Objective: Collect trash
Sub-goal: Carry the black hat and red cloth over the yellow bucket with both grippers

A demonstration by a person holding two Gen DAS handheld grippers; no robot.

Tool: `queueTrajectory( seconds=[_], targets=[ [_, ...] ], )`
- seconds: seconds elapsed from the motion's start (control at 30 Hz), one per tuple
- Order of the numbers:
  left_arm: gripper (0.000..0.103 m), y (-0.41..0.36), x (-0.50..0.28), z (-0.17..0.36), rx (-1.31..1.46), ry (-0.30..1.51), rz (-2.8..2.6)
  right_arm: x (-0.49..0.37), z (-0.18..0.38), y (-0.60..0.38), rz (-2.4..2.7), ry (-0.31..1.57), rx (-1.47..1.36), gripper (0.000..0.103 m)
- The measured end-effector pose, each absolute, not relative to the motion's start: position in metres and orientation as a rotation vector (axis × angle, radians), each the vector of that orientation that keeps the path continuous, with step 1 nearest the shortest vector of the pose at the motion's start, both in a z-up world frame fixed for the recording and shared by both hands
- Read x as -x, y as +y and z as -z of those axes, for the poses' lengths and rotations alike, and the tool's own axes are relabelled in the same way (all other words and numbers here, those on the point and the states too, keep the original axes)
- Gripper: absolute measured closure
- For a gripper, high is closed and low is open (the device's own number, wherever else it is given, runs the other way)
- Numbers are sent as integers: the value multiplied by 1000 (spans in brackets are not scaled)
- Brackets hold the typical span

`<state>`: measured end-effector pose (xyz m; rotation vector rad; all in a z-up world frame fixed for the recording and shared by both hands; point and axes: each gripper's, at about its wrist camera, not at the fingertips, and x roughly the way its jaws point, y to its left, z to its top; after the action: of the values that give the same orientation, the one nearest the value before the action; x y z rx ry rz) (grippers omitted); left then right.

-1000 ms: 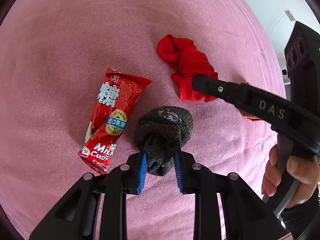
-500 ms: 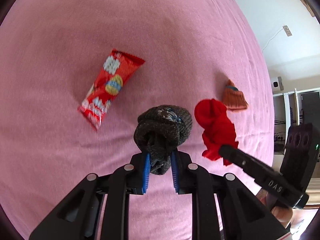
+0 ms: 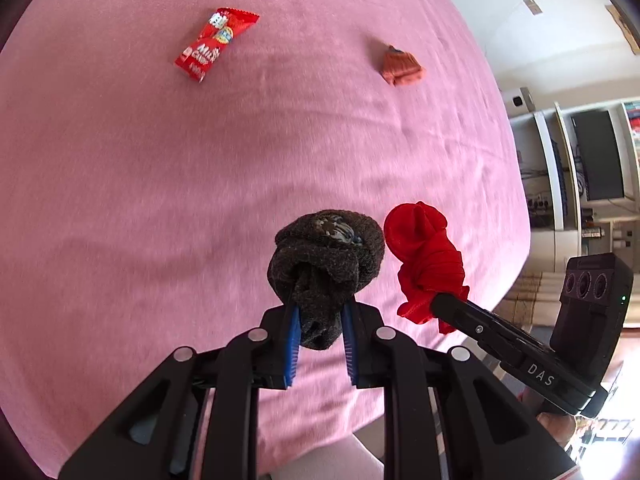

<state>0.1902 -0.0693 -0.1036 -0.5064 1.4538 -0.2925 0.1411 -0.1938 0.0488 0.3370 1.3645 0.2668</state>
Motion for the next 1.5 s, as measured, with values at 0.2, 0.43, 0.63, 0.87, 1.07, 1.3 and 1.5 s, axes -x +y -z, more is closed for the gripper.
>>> queueTrajectory(
  seconds=[0.2,0.43,0.63,0.87,1.07,1.3,1.5],
  targets=[
    [85,-92,-139,82,397,1469,405,-67,-72,-211,-171,1279,-399,85],
    [85,-153,-102,69,282,1496,547,0,-89,-256,-42,1215,-487,85],
    [84,-231,-74,69,169,1543,683,51,-95,-315,87,1185,-556,85],
    [84,-334,-33,83,32,1606,814,105,-91,-390,213,1168,-623,85],
    [84,-401,-3,106,-36,1667,864,154,-73,-449,317,1176,-697,85],
    [84,-457,29,147,-124,1759,905,196,-41,-495,401,1207,-786,84],
    [84,-494,50,182,-185,1815,914,214,-16,-523,426,1226,-847,84]
  ],
)
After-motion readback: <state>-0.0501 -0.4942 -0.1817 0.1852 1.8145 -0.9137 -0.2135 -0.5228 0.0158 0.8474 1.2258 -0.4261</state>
